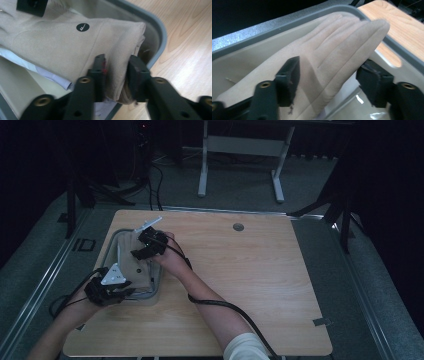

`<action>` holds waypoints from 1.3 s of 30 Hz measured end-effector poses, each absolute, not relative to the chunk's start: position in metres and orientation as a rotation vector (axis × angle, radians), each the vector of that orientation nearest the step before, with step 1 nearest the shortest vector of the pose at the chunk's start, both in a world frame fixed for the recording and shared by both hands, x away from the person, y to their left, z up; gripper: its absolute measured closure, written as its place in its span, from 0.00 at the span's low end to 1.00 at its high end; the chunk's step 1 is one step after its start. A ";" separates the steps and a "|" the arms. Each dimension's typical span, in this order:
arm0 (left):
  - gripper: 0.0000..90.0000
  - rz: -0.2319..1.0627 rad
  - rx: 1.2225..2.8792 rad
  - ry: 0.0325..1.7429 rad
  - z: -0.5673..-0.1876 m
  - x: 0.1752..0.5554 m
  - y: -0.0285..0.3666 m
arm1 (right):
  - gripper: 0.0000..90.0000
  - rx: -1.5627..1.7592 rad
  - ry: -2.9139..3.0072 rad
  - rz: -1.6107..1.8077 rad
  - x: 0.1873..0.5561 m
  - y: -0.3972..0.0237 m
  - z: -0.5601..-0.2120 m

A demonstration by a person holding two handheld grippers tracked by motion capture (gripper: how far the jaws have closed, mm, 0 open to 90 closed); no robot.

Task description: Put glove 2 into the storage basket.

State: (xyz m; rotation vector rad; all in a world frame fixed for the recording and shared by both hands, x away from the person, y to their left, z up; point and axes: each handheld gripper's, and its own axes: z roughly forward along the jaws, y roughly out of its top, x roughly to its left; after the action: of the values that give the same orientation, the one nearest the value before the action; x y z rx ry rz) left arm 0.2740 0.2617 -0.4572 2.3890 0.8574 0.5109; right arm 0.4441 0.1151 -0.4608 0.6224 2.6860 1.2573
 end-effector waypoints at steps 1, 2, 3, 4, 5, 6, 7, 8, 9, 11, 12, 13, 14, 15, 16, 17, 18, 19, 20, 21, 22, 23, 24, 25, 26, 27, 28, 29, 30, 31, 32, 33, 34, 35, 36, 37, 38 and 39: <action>0.64 0.514 2.374 0.865 -0.455 0.273 0.262 | 0.25 0.622 2.695 1.282 0.444 0.112 -0.458; 0.62 0.506 2.347 0.871 -0.452 0.273 0.262 | 0.23 0.629 2.690 1.297 0.443 0.109 -0.456; 0.55 0.508 2.319 0.890 -0.448 0.272 0.262 | 0.20 0.630 2.687 1.318 0.442 0.105 -0.454; 0.49 0.504 2.295 0.903 -0.445 0.272 0.262 | 0.16 0.612 2.693 1.324 0.442 0.102 -0.452; 0.45 0.499 2.281 0.903 -0.442 0.272 0.262 | 0.16 0.615 2.698 1.329 0.441 0.099 -0.450; 0.41 0.495 2.258 0.908 -0.440 0.272 0.261 | 0.16 0.621 2.701 1.334 0.441 0.096 -0.449; 0.35 0.473 2.234 0.903 -0.438 0.272 0.259 | 0.16 0.617 2.701 1.351 0.440 0.092 -0.448; 0.29 0.449 2.209 0.897 -0.436 0.271 0.257 | 0.16 0.612 2.696 1.357 0.438 0.089 -0.447; 0.28 0.440 2.189 0.891 -0.435 0.271 0.255 | 0.16 0.606 2.687 1.351 0.437 0.086 -0.447; 0.20 0.406 2.166 0.871 -0.434 0.271 0.249 | 0.16 0.593 2.688 1.359 0.433 0.079 -0.446; 0.18 0.386 2.155 0.861 -0.434 0.270 0.245 | 0.16 0.584 2.686 1.358 0.431 0.076 -0.446; 0.18 0.370 2.139 0.845 -0.435 0.270 0.240 | 0.16 0.573 2.683 1.354 0.429 0.072 -0.446; 0.17 0.366 2.135 0.839 -0.436 0.269 0.236 | 0.16 0.570 2.684 1.354 0.427 0.067 -0.446; 0.17 0.367 2.135 0.830 -0.437 0.269 0.231 | 0.16 0.573 2.684 1.353 0.426 0.064 -0.446; 0.17 0.375 2.132 0.807 -0.438 0.268 0.225 | 0.16 0.568 2.683 1.355 0.424 0.060 -0.446; 0.17 0.382 2.125 0.797 -0.438 0.268 0.222 | 0.16 0.566 2.683 1.353 0.423 0.056 -0.446; 0.17 0.386 2.108 0.789 -0.438 0.268 0.218 | 0.16 0.564 2.682 1.356 0.422 0.053 -0.447; 0.17 0.382 2.090 0.782 -0.439 0.268 0.215 | 0.16 0.563 2.680 1.357 0.421 0.049 -0.447; 0.17 0.386 2.072 0.778 -0.439 0.268 0.212 | 0.16 0.563 2.683 1.350 0.420 0.045 -0.447; 0.17 0.391 2.056 0.777 -0.440 0.268 0.209 | 0.16 0.563 2.683 1.344 0.419 0.041 -0.448; 0.17 0.387 2.049 0.773 -0.440 0.269 0.206 | 0.16 0.562 2.680 1.343 0.418 0.037 -0.449; 0.17 0.377 2.042 0.770 -0.441 0.269 0.203 | 0.16 0.565 2.682 1.341 0.417 0.033 -0.450; 0.17 0.361 2.049 0.758 -0.443 0.270 0.198 | 0.16 0.561 2.685 1.333 0.417 0.029 -0.451; 0.17 0.365 2.052 0.752 -0.444 0.270 0.195 | 0.16 0.563 2.683 1.323 0.416 0.023 -0.454; 0.17 0.367 2.057 0.745 -0.445 0.270 0.193 | 0.16 0.571 2.681 1.328 0.415 0.019 -0.455; 0.17 0.356 2.059 0.736 -0.446 0.270 0.190 | 0.16 0.576 2.680 1.332 0.415 0.016 -0.456; 0.17 0.347 2.062 0.730 -0.448 0.270 0.186 | 0.16 0.579 2.678 1.329 0.414 0.012 -0.458; 0.17 0.349 2.064 0.724 -0.450 0.269 0.183 | 0.16 0.584 2.673 1.325 0.413 0.008 -0.460; 0.17 0.340 2.065 0.714 -0.451 0.269 0.179 | 0.16 0.592 2.668 1.320 0.413 0.003 -0.461; 0.17 0.334 2.070 0.707 -0.453 0.269 0.175 | 0.16 0.597 2.667 1.316 0.413 -0.001 -0.463; 0.17 0.330 2.073 0.702 -0.454 0.269 0.172 | 0.16 0.604 2.666 1.313 0.412 -0.005 -0.465; 0.17 0.318 2.073 0.697 -0.455 0.269 0.168 | 0.16 0.607 2.665 1.314 0.412 -0.009 -0.467; 0.17 0.318 2.073 0.697 -0.455 0.269 0.168 | 0.16 0.607 2.665 1.314 0.412 -0.009 -0.467; 0.17 0.315 2.081 0.682 -0.458 0.269 0.162 | 0.16 0.613 2.664 1.305 0.412 -0.013 -0.468; 0.17 0.306 2.083 0.677 -0.459 0.269 0.159 | 0.16 0.627 2.660 1.302 0.412 -0.020 -0.471; 0.17 0.301 2.084 0.672 -0.460 0.269 0.156 | 0.16 0.633 2.656 1.301 0.411 -0.024 -0.472; 0.17 0.300 2.085 0.668 -0.462 0.270 0.152 | 0.16 0.635 2.651 1.300 0.410 -0.028 -0.473; 0.17 0.303 2.084 0.664 -0.464 0.270 0.149 | 0.16 0.638 2.648 1.297 0.409 -0.032 -0.475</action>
State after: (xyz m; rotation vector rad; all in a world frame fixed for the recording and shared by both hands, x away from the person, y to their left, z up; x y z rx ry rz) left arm 0.2697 0.1495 -0.4635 2.0840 0.6644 0.3035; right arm 0.4093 -0.0316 -0.4747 0.6378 2.6477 1.2974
